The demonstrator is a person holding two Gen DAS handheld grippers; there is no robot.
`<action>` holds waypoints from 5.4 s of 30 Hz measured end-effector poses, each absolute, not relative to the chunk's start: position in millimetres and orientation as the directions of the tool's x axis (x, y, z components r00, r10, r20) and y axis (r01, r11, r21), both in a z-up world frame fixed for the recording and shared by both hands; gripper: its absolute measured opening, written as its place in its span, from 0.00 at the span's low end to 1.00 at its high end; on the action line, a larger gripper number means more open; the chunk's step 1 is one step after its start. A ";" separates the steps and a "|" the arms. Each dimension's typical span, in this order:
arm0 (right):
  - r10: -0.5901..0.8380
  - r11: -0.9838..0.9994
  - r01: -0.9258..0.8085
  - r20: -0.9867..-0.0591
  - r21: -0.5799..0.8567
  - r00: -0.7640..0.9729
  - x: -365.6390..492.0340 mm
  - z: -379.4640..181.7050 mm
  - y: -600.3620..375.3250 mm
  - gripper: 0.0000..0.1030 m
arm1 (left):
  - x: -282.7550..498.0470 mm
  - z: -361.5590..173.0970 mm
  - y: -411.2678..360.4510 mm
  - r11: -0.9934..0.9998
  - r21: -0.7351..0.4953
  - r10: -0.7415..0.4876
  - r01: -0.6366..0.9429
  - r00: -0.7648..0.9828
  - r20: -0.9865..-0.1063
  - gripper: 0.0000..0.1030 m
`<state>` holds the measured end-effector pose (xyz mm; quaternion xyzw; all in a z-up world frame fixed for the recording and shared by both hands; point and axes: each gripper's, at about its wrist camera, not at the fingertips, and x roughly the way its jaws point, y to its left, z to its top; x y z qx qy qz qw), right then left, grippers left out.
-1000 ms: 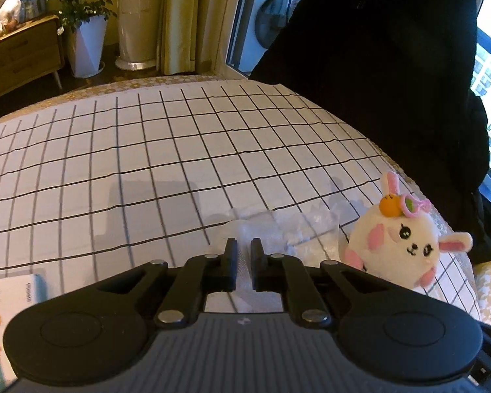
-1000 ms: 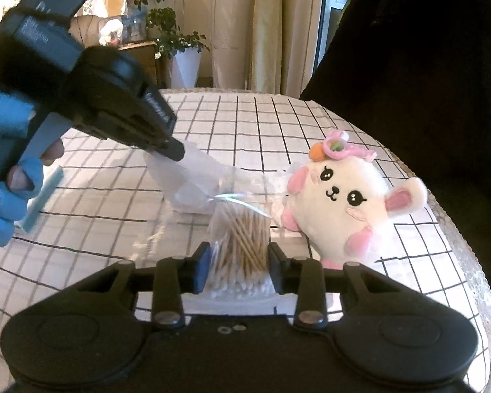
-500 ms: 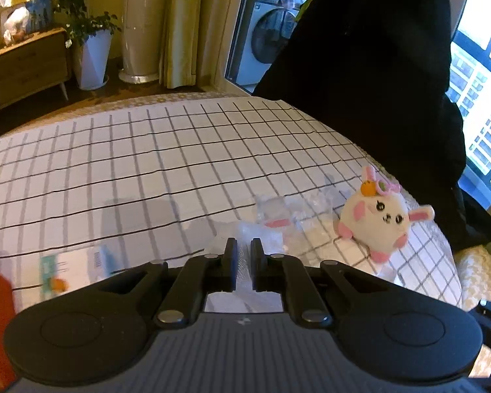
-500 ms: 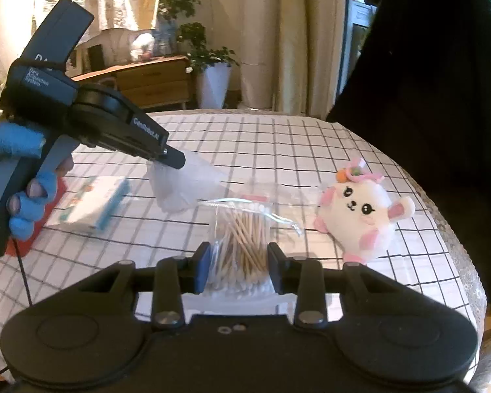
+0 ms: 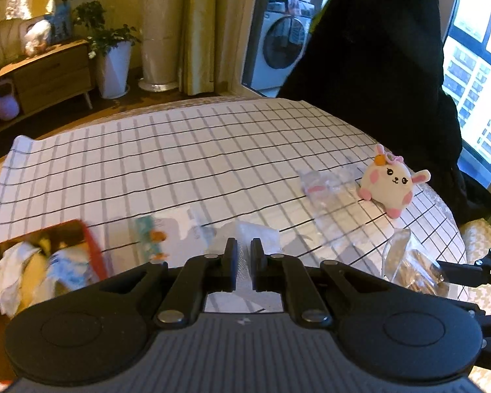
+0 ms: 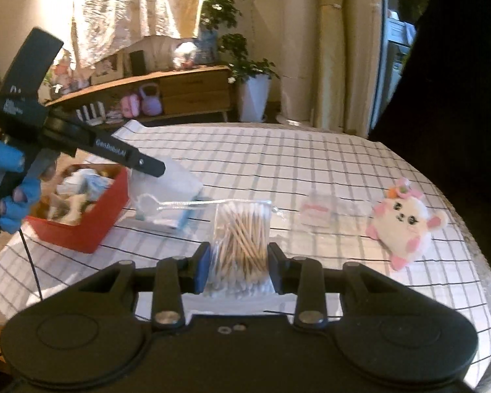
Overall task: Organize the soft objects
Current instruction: 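Carry the plastic bag and cotton swab bag with both tools over the tin box, then open both tools to drop the bags into the tin box, then move both tools back toward the plush bunny and clear plastic bag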
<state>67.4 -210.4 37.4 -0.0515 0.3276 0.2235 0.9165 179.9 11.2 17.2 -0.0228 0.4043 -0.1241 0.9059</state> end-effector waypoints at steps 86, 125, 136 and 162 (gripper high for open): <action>0.466 0.703 -0.710 -0.726 -0.043 0.506 108.7 -10.5 74.1 0.62 | 159.6 -39.4 223.4 0.998 0.000 0.048 -0.070 0.681 -0.730 0.61; 0.530 0.810 -0.579 -0.537 0.092 0.656 62.5 64.8 -113.0 0.96 | 118.9 40.0 53.6 0.988 0.049 -0.079 0.143 0.763 -0.641 0.80; 0.456 0.872 -0.479 -0.532 0.105 0.714 64.5 55.8 -190.0 0.98 | 146.1 26.4 -18.2 0.972 0.015 -0.171 0.235 0.746 -0.644 0.88; 0.290 0.943 -0.330 -0.616 0.051 0.732 117.5 -17.7 -278.8 0.98 | 274.3 -22.1 -128.4 0.953 -0.098 -0.276 0.287 0.687 -0.672 0.97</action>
